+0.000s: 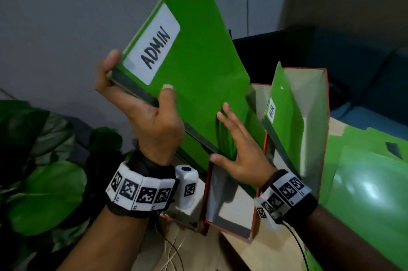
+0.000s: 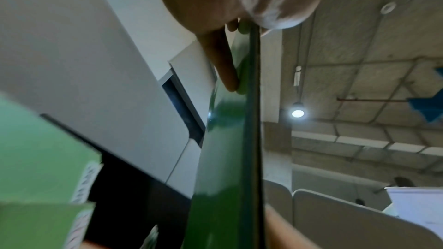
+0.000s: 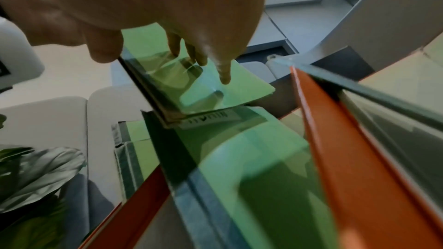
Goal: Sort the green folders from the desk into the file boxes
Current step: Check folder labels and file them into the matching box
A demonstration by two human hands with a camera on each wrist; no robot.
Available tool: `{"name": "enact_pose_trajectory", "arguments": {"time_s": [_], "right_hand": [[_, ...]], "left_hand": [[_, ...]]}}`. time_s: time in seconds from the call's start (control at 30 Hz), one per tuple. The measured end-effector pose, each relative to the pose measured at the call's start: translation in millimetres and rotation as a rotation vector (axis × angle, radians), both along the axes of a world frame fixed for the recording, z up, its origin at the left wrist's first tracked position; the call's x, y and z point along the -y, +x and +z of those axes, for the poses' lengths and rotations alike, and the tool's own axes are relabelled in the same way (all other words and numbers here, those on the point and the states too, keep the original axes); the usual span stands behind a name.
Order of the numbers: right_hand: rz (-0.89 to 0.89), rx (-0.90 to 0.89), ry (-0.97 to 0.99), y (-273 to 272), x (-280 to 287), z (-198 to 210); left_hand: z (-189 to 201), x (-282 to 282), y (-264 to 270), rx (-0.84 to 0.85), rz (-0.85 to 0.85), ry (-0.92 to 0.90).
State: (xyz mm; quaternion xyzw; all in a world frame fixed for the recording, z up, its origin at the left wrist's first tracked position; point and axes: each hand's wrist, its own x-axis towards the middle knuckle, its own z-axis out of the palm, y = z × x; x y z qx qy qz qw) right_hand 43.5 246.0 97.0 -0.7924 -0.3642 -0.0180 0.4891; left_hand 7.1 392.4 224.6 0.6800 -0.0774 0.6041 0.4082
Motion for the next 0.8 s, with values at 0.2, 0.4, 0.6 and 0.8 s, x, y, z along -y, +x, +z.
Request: {"name": "enact_pose_trajectory", "arguments": {"time_s": [0.2,0.4,0.6,0.8], "right_hand": [[-0.082,-0.075,-0.111,-3.9,-19.5,-28.5],[-0.196,-0.077,-0.229,-4.1,-20.8,-43.5],[-0.273,-0.219,-0.337,-7.6,-23.2,-42.3],[-0.260,-0.221,-0.446,-10.9,-21.1,-53.5]], "left_hand": [[-57.8,-13.1,16.0,-0.319,-0.254,-0.065],[-105.9,-17.9,16.4,-0.676,-0.267,0.066],[-130.7,-32.2,16.9,-0.979,-0.271,0.198],[-132.0,-42.4,14.0,-1.287,-0.501,0.435]]}}
